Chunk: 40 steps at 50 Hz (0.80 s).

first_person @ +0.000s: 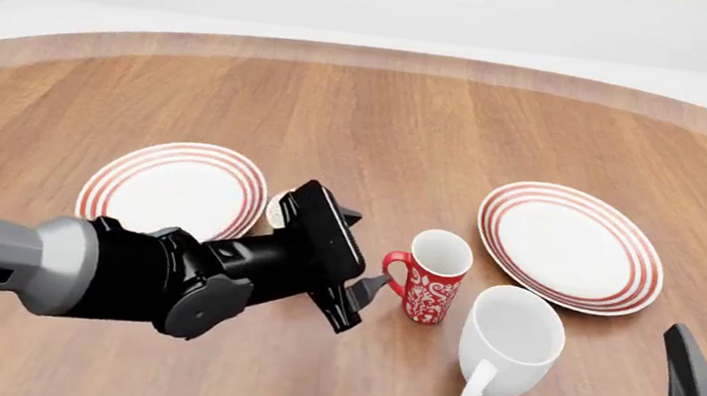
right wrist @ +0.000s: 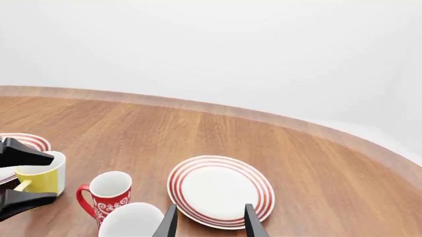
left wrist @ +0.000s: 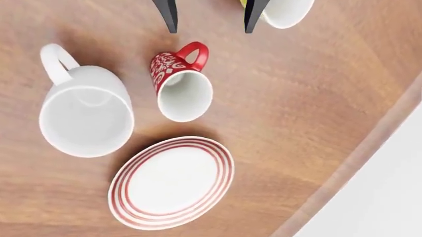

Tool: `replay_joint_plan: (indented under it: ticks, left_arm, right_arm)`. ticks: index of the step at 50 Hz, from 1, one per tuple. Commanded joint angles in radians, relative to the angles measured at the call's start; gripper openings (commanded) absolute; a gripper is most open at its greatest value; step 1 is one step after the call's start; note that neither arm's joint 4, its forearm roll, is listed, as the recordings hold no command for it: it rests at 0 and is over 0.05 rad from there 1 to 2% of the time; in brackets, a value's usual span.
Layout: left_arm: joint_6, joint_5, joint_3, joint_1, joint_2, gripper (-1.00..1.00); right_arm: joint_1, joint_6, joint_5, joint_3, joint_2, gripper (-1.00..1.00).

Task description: Put the red mug on the left plate.

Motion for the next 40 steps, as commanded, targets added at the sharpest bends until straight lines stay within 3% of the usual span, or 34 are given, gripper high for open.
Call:
replay_joint_plan:
  ticks: [1, 40]
  left_arm:
    - [0.008, -0.001, -0.025, -0.006, 0.039, 1.0]
    - [0.011, -0.007, -0.115, -0.01, 0.172, 1.0]
  right_arm:
    - [0.001, -0.001, -0.001, -0.001, 0.0, 1.0]
    - [0.001, 0.0, -0.006, -0.005, 0.0, 1.0]
